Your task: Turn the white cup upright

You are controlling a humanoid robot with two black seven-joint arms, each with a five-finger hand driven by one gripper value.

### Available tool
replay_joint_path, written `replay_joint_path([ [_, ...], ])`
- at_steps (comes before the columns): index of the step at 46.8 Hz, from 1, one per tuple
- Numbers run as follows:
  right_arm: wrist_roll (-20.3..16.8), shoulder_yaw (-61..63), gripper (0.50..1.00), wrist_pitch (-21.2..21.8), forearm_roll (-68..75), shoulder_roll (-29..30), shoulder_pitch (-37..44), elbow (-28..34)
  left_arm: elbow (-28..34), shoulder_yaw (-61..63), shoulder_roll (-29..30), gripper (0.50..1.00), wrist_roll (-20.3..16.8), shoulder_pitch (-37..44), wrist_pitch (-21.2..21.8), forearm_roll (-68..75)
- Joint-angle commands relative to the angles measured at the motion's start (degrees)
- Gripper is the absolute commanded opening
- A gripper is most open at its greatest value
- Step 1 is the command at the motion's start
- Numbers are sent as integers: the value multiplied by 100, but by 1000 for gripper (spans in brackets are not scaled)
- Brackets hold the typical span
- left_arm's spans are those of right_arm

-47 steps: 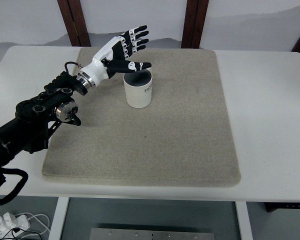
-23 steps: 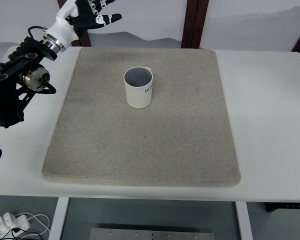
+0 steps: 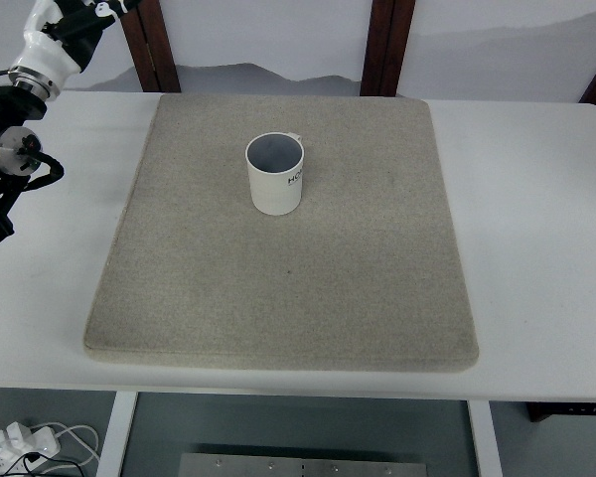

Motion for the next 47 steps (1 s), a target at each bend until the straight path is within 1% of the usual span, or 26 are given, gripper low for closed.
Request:
replay_joint_path([
  [1,0,0,952,1,0,0,0,-4,71,10,-51,994,308,79,-27,-371],
  [5,0,18,952,1,0,0,0,5,89,-7,-104,994,607,140,-36,-565],
  [12,0,9,952,1,0,0,0,5,238,-51,-244,994,818,228,-79,-881],
  [18,0,0,952,1,0,0,0,5,756,-236,-534,994,1029,255,-378,-1250],
  [23,0,9,952,1,0,0,0,5,1090,-455,-737,994,1328,325,-414,-1593],
  [28,0,26,952,1,0,0,0,5,1249,-552,-895,994,1364,404,-449,-1751],
  [36,0,18,952,1,0,0,0,5,1258,-702,-1053,994,1364,448,-466,-1795],
  [47,0,26,952,1,0,0,0,5,1258,-719,-1124,994,1355,439,-466,-1787],
])
